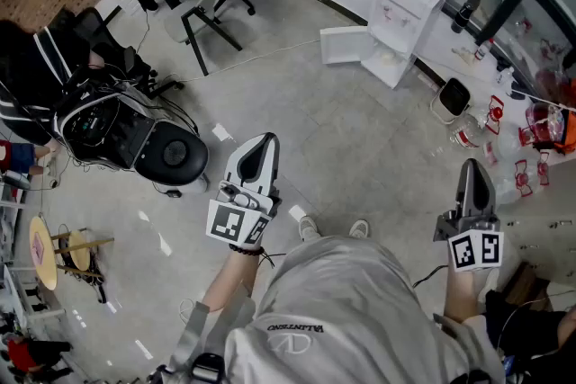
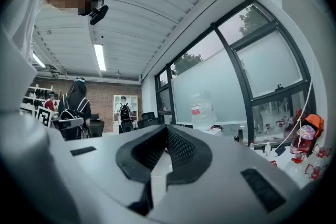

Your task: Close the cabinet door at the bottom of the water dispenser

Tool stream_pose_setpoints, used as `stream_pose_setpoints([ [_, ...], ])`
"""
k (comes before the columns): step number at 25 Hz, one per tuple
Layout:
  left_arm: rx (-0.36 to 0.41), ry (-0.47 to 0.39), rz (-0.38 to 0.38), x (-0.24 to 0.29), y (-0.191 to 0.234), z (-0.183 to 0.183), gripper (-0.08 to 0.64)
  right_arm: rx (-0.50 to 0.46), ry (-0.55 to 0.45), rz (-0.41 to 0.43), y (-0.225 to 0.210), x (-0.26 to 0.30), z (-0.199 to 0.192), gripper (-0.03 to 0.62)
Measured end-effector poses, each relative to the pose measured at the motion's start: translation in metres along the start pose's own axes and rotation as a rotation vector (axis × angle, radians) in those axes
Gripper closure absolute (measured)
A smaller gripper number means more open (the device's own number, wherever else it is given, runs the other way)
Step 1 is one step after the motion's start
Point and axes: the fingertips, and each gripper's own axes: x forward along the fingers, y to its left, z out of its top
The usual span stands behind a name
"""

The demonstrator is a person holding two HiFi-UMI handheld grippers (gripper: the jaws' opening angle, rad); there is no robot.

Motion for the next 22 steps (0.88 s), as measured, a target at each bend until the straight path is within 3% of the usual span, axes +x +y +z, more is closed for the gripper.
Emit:
stream_pose_setpoints([
  [11, 0.004, -0.01, -0.037, -0.034, 0.015, 0.003, 0.552, 0.027, 0.004, 0.016, 0.043, -0.003, -0.013, 0.577],
  [22, 0.009, 0.01, -0.097, -0.048, 0.052, -0.009, 0.552, -0.009, 0.023, 0.057, 0.106, 0.035, -0.032, 0.577],
])
